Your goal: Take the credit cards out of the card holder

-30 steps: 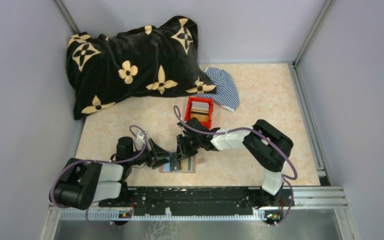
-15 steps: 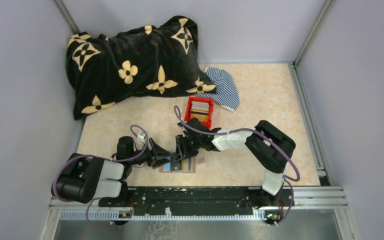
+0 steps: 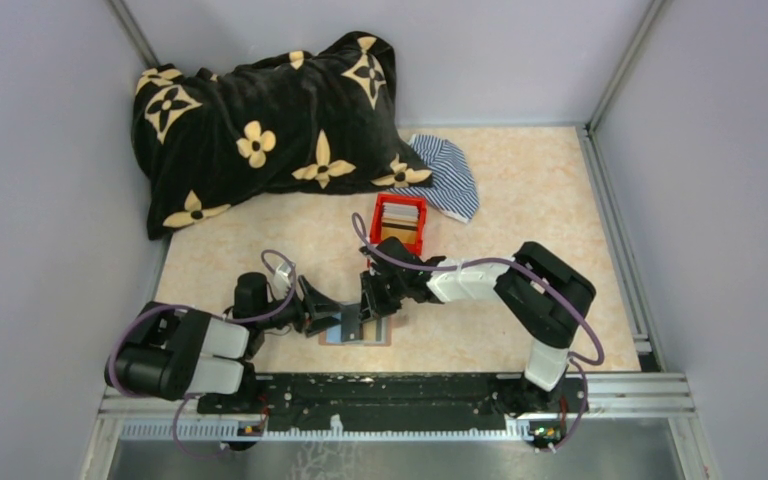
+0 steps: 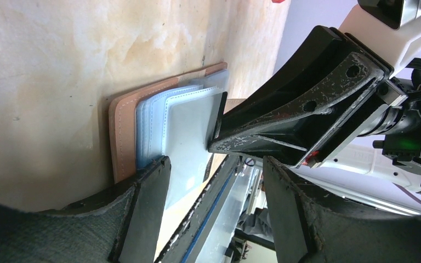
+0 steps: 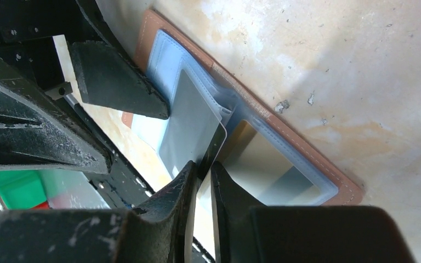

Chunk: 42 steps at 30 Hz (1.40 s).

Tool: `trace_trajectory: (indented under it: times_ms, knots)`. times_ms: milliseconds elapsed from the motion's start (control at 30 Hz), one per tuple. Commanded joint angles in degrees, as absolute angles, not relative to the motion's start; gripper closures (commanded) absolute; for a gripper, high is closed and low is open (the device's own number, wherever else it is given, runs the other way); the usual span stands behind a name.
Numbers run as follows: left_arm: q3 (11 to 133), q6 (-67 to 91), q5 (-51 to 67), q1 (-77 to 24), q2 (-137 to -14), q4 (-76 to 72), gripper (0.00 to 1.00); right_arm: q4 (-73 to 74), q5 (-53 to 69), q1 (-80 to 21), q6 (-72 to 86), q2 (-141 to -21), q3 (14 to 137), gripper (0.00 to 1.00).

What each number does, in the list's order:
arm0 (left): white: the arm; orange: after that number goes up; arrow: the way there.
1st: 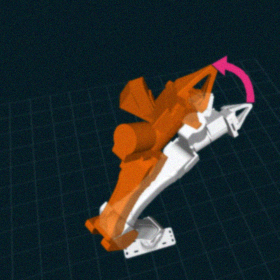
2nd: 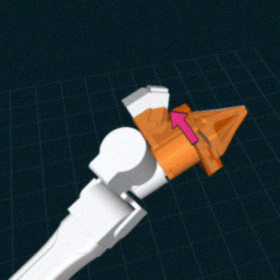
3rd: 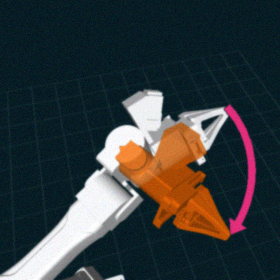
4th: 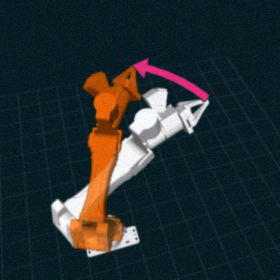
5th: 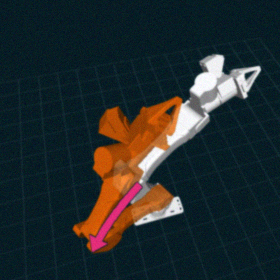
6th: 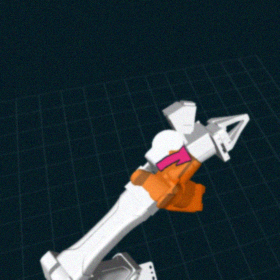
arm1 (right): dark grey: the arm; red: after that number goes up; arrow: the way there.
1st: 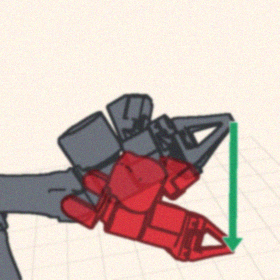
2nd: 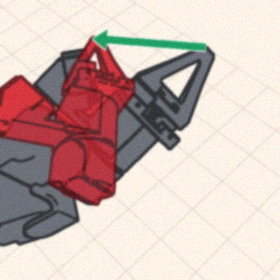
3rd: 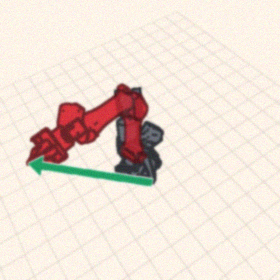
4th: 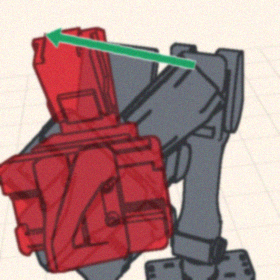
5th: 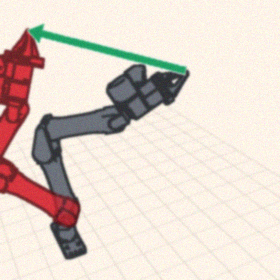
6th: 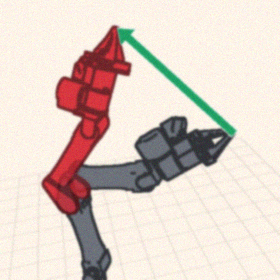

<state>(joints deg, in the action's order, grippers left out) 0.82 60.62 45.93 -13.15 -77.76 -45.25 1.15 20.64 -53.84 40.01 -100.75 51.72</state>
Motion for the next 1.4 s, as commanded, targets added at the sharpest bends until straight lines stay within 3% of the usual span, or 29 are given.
trace_trajectory:
  times_ms: [0, 200, 333, 567, 733, 867, 967, 1367]
  knots:
    - [-1.43, 58.87, 42.98, -13.54, -79.39, -42.32, 0.3, 0.15, 20.74, -53.84, 39.29, -97.98, 51.68, 0.81]
    - [-1.33, 59.19, 42.89, -13.52, -80.64, -43.21, 0.29, 0.88, 20.37, -53.84, 39.22, -96.95, 51.42, 0.81]
    - [-1.41, 59.67, 43.3, -13.54, -82.21, -45.12, 0.3, 0.86, 20.57, -53.84, 39.07, -96.53, 51.01, 0.71]
    - [-2.01, 61.2, 43.88, -13.54, -84.71, -48.97, 0.3, 0.85, 20.57, -53.8, 39.03, -96.67, 50.87, 0.8]
    - [-2.28, 61.35, 43.73, -13.54, -84.28, -48.96, 0.3, 0.7, 20.55, -53.72, 38.96, -97.15, 50.87, 0.94]
    - [-2.07, 60.95, 43.17, -13.54, -83.6, -47.4, 0.3, 0.5, 20.83, -53.76, 39.03, -96.96, 50.87, 0.91]
    - [-2.02, 60.91, 43.03, -13.54, -83.59, -47.2, 0.3, 0.88, 20.5, -53.72, 38.94, -96.52, 50.84, 1.0]
    - [-1.85, 60.97, 42.19, -13.54, -81.54, -44.84, 0.29, 1.46, 19.39, -52.43, 38.7, -92.99, 49.6, 1.0]
